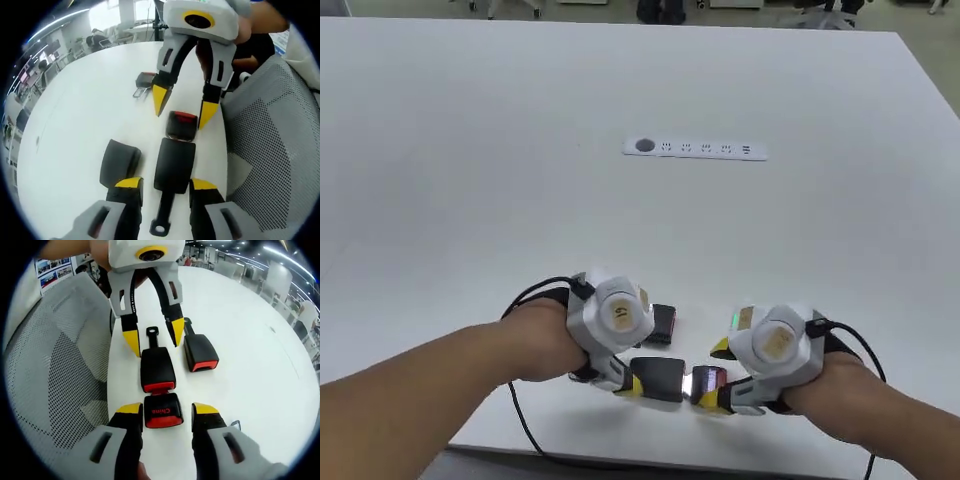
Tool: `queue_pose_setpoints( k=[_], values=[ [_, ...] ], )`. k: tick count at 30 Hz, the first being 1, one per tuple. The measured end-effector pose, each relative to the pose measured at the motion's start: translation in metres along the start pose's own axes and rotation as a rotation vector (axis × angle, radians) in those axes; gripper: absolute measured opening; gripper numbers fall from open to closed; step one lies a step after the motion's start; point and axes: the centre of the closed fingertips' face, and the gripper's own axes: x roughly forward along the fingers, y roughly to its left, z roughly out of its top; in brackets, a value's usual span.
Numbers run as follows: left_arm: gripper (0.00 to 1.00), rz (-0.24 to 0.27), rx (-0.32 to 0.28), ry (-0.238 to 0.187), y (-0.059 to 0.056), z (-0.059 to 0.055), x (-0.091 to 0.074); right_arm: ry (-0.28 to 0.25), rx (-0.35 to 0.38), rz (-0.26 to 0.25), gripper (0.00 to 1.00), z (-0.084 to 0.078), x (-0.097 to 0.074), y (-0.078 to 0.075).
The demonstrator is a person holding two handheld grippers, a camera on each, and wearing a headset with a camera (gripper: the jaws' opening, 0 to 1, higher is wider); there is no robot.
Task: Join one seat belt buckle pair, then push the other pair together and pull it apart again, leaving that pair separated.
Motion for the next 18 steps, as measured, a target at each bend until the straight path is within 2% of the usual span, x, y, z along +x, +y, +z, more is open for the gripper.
queue_pose_setpoints(
  k=[3, 7, 10, 13, 15, 18],
  values=[
    [0.37, 0.006, 0.0, -0.016, 0.004, 0.006, -0.008, -0.015, 0.002, -0.006, 0.36, 0.002, -0.004, -0.007],
    [0.38, 0.024, 0.001, -0.022, 0.021, 0.006, -0.006, -0.017, 0.0, -0.027, 0.36, 0.001, -0.012, -0.018],
    [0.38, 0.038, -0.002, -0.021, 0.036, 0.005, -0.004, -0.003, 0.0, -0.042, 0.36, -0.008, -0.015, -0.03],
    [0.38, 0.047, 0.001, -0.019, 0.045, 0.006, -0.003, 0.012, 0.002, -0.06, 0.35, -0.017, -0.02, -0.042],
    [0.38, 0.056, 0.014, -0.004, 0.052, 0.003, 0.0, 0.021, 0.005, -0.072, 0.35, -0.023, -0.022, -0.049],
    [0.39, 0.051, 0.031, 0.005, 0.056, 0.003, 0.0, 0.044, 0.006, -0.085, 0.36, -0.034, -0.026, -0.061]
  ],
)
